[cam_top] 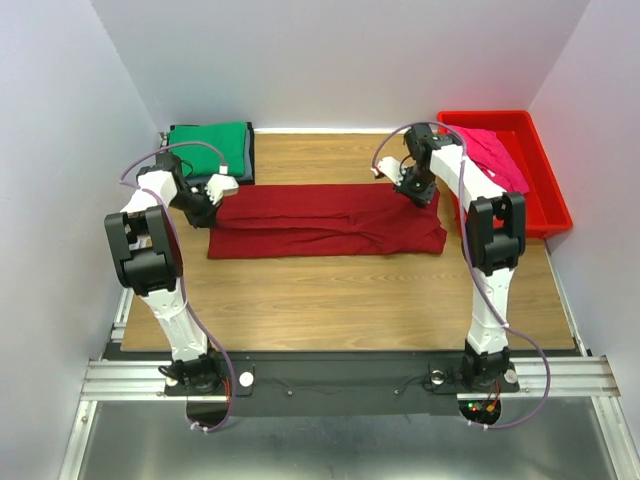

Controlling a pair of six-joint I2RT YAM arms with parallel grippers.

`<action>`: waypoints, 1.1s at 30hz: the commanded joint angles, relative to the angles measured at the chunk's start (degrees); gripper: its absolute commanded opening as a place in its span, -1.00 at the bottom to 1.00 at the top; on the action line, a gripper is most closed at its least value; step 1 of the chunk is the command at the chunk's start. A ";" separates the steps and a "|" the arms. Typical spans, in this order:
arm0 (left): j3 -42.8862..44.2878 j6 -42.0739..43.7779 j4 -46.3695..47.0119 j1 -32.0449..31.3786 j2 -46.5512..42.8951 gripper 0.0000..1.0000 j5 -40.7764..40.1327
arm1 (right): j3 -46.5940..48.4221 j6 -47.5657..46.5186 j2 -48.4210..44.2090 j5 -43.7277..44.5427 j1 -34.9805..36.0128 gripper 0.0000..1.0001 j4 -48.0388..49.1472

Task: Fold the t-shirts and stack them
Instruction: Fold the tshirt

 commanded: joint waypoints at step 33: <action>-19.94 -17.30 14.12 -14.76 -28.43 0.05 7.41 | -8.40 31.90 -10.85 -29.85 -12.44 0.20 -3.56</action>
